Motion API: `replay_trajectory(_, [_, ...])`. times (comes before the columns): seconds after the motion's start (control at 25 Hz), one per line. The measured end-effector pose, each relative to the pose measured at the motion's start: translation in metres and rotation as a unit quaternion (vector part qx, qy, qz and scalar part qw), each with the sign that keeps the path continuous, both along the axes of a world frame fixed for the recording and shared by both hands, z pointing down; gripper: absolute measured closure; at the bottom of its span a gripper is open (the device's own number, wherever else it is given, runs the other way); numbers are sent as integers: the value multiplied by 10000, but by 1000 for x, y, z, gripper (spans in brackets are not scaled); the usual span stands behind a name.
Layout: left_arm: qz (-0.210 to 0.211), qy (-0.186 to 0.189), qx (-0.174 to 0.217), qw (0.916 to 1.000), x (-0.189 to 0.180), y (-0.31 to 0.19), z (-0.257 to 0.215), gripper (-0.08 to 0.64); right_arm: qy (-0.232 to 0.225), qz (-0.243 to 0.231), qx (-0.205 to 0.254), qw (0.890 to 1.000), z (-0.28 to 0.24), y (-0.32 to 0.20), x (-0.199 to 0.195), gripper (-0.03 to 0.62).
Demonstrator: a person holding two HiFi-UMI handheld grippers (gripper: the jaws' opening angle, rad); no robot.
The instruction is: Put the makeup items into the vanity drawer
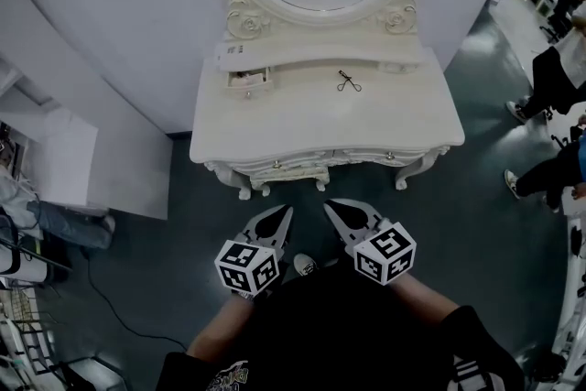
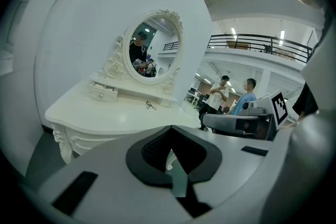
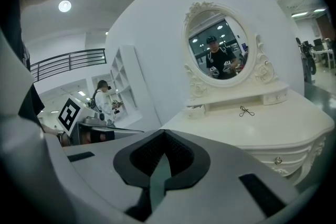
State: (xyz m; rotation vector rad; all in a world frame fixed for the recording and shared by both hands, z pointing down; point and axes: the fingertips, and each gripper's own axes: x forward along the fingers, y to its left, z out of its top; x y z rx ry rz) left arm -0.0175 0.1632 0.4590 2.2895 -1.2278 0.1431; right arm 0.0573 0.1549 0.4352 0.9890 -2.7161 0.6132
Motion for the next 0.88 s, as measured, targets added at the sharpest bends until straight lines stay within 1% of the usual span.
replay_trajectory(0.88, [-11, 32, 86, 10000, -23, -4, -1, 560, 70, 25, -28, 10000, 1, -6, -23, 563])
